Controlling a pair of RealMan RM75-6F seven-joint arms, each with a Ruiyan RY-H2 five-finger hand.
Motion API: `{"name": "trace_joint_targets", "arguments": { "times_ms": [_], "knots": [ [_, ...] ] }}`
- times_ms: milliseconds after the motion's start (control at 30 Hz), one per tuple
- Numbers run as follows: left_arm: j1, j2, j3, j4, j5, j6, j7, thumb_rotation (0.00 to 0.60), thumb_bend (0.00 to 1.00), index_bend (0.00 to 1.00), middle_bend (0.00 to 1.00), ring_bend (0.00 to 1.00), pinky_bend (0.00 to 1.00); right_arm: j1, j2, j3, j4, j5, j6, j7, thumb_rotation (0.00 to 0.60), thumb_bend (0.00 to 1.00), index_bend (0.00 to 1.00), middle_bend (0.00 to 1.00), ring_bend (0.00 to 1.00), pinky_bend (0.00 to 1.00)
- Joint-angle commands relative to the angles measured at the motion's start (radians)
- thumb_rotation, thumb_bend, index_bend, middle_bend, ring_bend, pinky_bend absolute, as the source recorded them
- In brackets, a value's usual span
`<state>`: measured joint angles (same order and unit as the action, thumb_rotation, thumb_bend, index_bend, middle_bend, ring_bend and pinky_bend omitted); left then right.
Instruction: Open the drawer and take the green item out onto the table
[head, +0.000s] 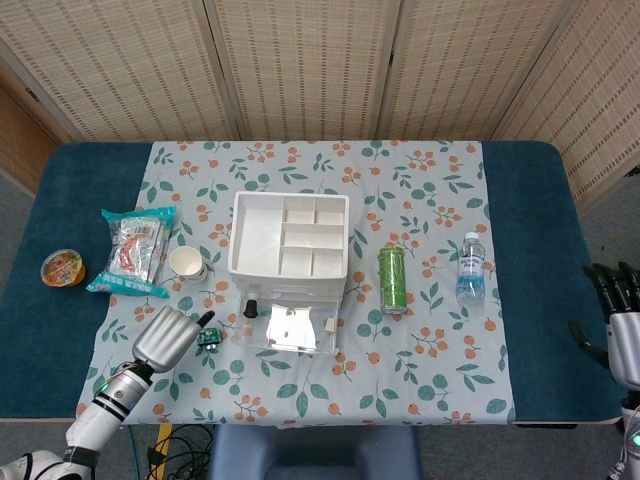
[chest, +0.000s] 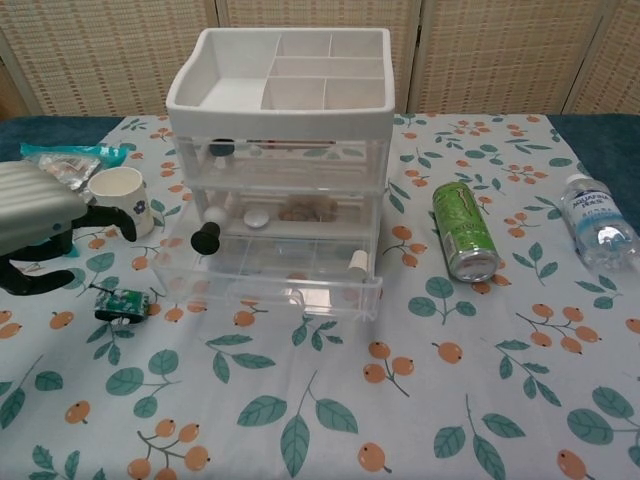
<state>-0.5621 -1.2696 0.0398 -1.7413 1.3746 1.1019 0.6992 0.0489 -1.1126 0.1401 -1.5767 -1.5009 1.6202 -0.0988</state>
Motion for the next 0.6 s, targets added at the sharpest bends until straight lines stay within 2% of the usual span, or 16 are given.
{"name": "trace_joint_targets", "arguments": {
  "times_ms": [33, 200, 333, 467, 600],
  "knots": [
    [0.008, 0.009, -0.010, -0.011, -0.004, 0.017, -0.006, 0.600, 0.38, 0.22, 0.94, 0.99, 1.00, -0.001, 0.002, 0.001, -0.002, 0.000, 0.002, -0.001, 0.600, 0.31, 0.13, 0.16, 0.12, 0.18],
    [0.041, 0.039, -0.053, -0.034, -0.018, 0.092, -0.085, 0.600, 0.38, 0.22, 0.89, 0.92, 1.00, -0.003, 0.015, -0.001, -0.009, 0.002, -0.001, -0.005, 0.600, 0.31, 0.13, 0.16, 0.12, 0.18],
    [0.080, 0.071, -0.095, -0.024, -0.068, 0.155, -0.162, 0.600, 0.38, 0.24, 0.80, 0.80, 0.98, 0.003, 0.041, -0.011, -0.022, 0.002, -0.034, 0.011, 0.600, 0.31, 0.13, 0.16, 0.12, 0.18],
    [0.130, 0.085, -0.121, -0.017, -0.107, 0.230, -0.210, 0.600, 0.37, 0.24, 0.68, 0.66, 0.85, 0.006, 0.054, -0.019, -0.024, -0.002, -0.052, 0.045, 0.600, 0.31, 0.13, 0.17, 0.12, 0.18],
    [0.187, 0.075, -0.129, 0.020, -0.098, 0.321, -0.255, 0.600, 0.35, 0.22, 0.50, 0.49, 0.69, 0.010, 0.049, -0.038, -0.016, -0.015, -0.076, 0.067, 0.600, 0.31, 0.13, 0.18, 0.12, 0.18]
  ]
}}
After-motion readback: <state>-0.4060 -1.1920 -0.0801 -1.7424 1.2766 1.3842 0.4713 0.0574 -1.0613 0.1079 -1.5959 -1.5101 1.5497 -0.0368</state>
